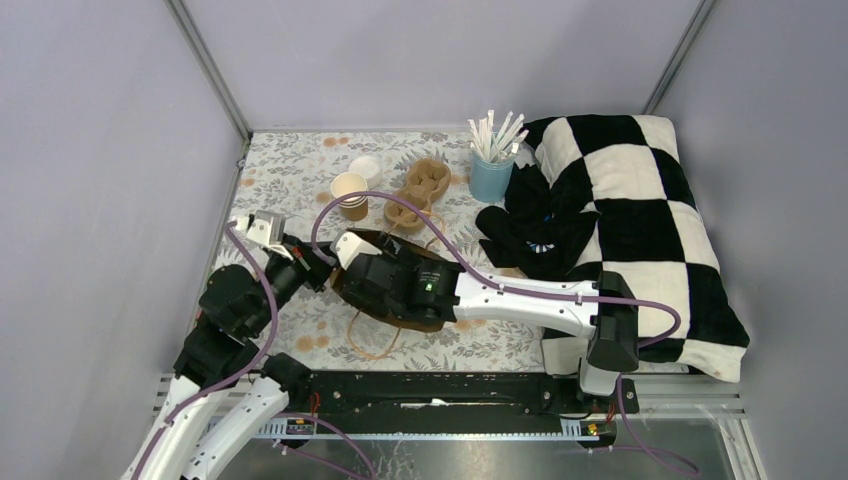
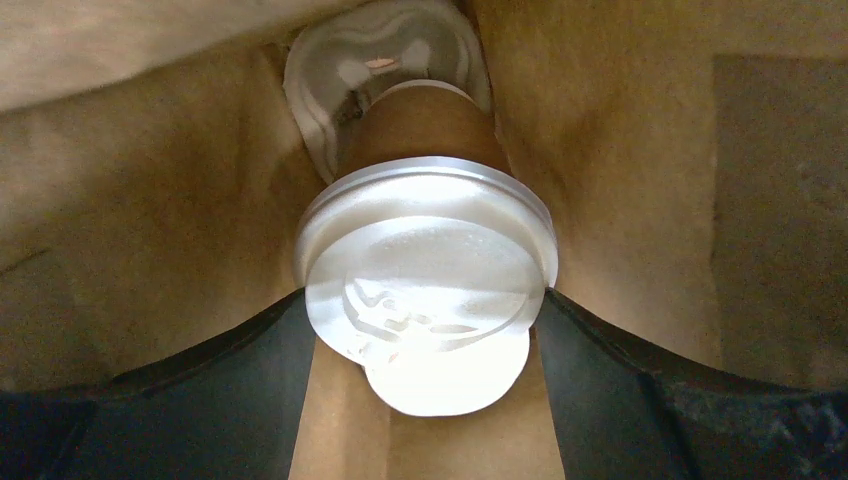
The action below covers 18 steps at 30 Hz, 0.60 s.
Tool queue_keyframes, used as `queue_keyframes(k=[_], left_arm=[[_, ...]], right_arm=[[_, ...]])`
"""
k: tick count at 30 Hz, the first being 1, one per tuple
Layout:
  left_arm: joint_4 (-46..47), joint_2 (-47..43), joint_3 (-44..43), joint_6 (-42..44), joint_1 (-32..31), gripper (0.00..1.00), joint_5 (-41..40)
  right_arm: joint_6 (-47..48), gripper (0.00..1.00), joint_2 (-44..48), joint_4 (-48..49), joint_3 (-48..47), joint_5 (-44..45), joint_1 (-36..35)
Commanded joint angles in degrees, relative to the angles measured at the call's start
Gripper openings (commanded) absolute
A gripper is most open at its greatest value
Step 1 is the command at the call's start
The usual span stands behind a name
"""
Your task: Pack the takeout coffee
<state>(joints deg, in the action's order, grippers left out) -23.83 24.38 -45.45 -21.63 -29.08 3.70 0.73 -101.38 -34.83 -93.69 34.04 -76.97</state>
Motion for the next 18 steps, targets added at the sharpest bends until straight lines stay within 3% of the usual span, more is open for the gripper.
queue_keyframes(k=[1, 7, 18], left_arm=[[3.89, -1.63, 1.88, -0.73, 0.08, 0.00, 0.03], [2.11, -3.24, 3.91, 1.88, 0.08, 0.00, -1.18], [0.25, -7.81, 8.29, 0.16, 0.08, 0.00, -3.45]], right_arm=[[-3.41, 0.52, 3.12, 6.71, 2.79, 3.18, 0.83], [-3.68, 0.52, 3.38, 9.77, 4.12, 1.34, 1.50], [-5.15, 0.51, 0.44, 4.64, 0.09, -0.29, 3.95]])
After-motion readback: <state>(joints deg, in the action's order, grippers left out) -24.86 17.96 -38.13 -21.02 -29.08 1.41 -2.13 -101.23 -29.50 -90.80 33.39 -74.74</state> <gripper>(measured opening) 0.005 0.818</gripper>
